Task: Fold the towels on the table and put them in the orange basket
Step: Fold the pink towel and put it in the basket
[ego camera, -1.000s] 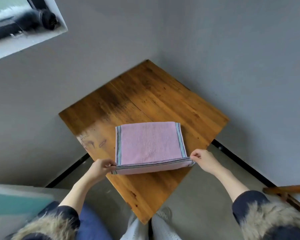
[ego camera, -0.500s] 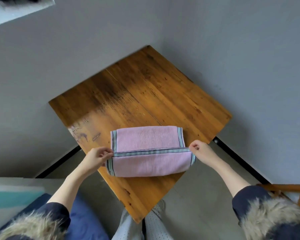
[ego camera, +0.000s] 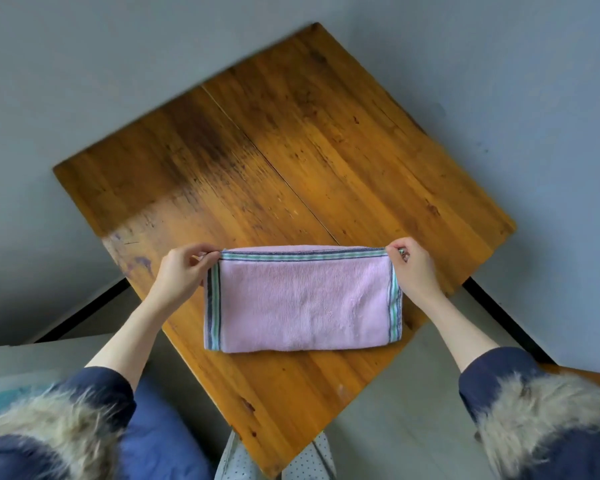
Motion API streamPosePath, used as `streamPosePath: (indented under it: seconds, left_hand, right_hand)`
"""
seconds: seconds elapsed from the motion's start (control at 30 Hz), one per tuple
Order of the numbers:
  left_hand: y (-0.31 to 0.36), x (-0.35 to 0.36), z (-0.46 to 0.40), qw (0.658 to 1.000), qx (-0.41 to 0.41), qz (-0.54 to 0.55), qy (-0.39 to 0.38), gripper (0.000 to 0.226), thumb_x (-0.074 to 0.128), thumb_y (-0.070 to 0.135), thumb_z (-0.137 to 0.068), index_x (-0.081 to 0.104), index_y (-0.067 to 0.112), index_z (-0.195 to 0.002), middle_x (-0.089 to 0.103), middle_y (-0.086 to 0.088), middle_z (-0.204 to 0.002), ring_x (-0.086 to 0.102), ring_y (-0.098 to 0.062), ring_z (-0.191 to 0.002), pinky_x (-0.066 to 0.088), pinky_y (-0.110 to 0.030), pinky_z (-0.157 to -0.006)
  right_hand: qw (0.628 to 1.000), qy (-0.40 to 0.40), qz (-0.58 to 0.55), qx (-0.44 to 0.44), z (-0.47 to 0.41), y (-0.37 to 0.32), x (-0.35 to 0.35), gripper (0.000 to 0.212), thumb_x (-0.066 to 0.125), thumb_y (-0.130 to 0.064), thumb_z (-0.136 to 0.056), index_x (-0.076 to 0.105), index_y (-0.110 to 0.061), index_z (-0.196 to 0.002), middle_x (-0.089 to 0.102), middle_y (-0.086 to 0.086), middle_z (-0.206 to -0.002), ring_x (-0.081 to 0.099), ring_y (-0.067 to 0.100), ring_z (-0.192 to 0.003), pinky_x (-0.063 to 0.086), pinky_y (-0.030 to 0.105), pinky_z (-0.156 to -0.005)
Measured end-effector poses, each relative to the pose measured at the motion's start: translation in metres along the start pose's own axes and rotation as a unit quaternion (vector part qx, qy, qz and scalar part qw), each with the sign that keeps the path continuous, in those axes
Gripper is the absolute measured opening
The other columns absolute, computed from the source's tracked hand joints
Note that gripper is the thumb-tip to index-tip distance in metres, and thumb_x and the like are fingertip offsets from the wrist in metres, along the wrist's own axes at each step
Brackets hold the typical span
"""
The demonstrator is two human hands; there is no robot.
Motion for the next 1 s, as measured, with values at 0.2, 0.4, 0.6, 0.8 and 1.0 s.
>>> streamPosePath:
  seconds: [0.2, 0.4, 0.6, 0.8, 1.0]
  left_hand:
    - [-0.011, 0.015, -0.03, 0.999, -0.01, -0.042, 0.025, 0.011, 0.058, 0.022, -0.09, 0.067, 0.024, -0.085, 0.065, -0.007, -0.084, 0.063, -0.025, -0.059, 0.043, -0.029, -0.063]
    - [-0.022, 0.031, -0.038, 0.995, -0.007, -0.079, 0.057, 0.015, 0.058, 0.024, -0.089, 0.07, 0.02, -0.098, 0.062, -0.01, -0.096, 0.058, -0.029, -0.089, 0.038, -0.032, -0.073]
    - [-0.01, 0.033, -0.019, 0.979, -0.014, -0.113, 0.172, 0.036, 0.051, 0.024, -0.093, 0.048, 0.008, -0.126, 0.049, -0.02, -0.115, 0.052, -0.034, -0.101, 0.041, -0.041, -0.078]
    - [0.033, 0.095, 0.043, 0.946, 0.166, -0.261, 0.095, 0.04, 0.042, 0.014, -0.089, 0.053, 0.007, -0.126, 0.048, -0.019, -0.136, 0.04, -0.041, -0.129, 0.031, -0.057, -0.103]
    - [-0.004, 0.14, 0.063, 0.921, 0.17, -0.348, -0.041, 0.059, 0.026, 0.054, -0.092, 0.027, 0.03, -0.146, 0.02, -0.003, -0.154, 0.012, -0.029, -0.143, 0.006, -0.06, -0.112]
  right_hand:
    - [0.999, 0.012, -0.008, 0.033, -0.022, 0.012, 0.024, 0.007, 0.048, -0.013, -0.094, 0.054, -0.015, -0.09, 0.055, -0.002, -0.089, 0.05, 0.012, -0.081, 0.034, 0.012, -0.058]
    - [0.999, 0.017, 0.001, 0.051, -0.032, 0.024, 0.034, 0.012, 0.049, -0.013, -0.093, 0.061, -0.011, -0.092, 0.062, 0.003, -0.094, 0.053, 0.016, -0.085, 0.037, 0.021, -0.065]
    - [0.989, 0.134, 0.05, 0.032, -0.013, 0.016, 0.029, 0.03, 0.052, -0.017, -0.093, 0.057, -0.01, -0.121, 0.053, 0.012, -0.115, 0.049, 0.027, -0.107, 0.035, 0.028, -0.087]
    - [0.955, 0.041, 0.207, -0.209, 0.059, -0.018, 0.088, 0.044, 0.042, -0.024, -0.093, 0.047, -0.008, -0.134, 0.044, 0.015, -0.141, 0.039, 0.034, -0.131, 0.031, 0.053, -0.107]
    - [0.918, -0.043, 0.309, -0.244, 0.077, 0.013, 0.123, 0.057, 0.033, -0.046, -0.095, 0.028, -0.019, -0.145, 0.024, 0.009, -0.153, 0.019, 0.025, -0.142, 0.015, 0.052, -0.114]
Point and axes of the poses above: each hand's wrist, its own z-axis away from the middle knuckle, its own x-axis out of the palm, y = z × x, the point moved 5 cm from there along -z, towards the middle knuckle
